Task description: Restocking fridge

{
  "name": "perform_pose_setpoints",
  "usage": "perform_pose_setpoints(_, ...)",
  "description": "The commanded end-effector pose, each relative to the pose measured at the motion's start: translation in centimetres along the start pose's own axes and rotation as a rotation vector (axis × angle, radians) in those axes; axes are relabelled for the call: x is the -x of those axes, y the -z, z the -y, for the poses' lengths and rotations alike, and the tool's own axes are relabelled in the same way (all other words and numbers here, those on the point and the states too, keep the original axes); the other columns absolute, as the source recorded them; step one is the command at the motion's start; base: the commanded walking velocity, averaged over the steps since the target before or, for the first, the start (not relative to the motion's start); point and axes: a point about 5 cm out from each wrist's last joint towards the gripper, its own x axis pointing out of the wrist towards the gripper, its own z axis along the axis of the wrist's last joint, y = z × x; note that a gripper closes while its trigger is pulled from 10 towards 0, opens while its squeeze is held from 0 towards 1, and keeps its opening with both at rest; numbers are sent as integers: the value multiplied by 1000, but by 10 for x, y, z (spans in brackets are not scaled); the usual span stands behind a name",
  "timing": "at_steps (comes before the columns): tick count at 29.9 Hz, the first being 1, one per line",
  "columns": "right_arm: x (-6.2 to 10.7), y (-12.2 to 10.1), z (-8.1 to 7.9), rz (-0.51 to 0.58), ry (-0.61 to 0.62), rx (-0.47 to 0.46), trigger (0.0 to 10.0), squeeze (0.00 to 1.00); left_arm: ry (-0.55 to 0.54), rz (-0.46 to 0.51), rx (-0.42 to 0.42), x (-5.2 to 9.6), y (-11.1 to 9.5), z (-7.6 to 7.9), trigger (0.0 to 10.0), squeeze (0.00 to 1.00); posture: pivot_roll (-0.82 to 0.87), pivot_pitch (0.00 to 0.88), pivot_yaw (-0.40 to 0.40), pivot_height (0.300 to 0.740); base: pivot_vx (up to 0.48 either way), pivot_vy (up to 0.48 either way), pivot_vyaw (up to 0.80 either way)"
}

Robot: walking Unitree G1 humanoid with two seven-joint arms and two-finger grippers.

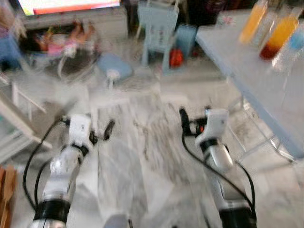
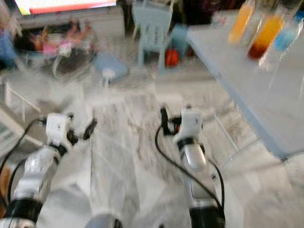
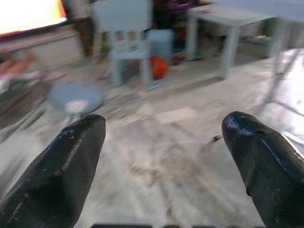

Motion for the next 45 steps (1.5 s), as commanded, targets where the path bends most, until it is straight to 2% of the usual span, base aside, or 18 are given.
perform_pose_setpoints(1,1,-1,11,6,39,20,10000,0,56,27,-29,-7,-7,10,10000,0,43,35,1,740,469,0,-800)
perform_pose_setpoints(11,1,0,8,1,24,21,10000,0,34,20,-7,-11,-7,9,10000,0,46,38,-2,740,460,0,-800)
perform_pose_setpoints(24,-1,0,5,4,-4,32,10000,0,22,24,10,-13,-7,7,10000,0,44,36,-7,740,371,303,-800)
perform_pose_setpoints(32,-2,-2,3,18,-18,29,10000,0,16,25,34,-13,-7,6,10000,0,45,36,-11,740,130,431,0)
perform_pose_setpoints(45,-2,-1,3,23,-11,36,10000,0,36,41,21,-13,-8,7,10000,0,44,41,-8,740,0,462,0)
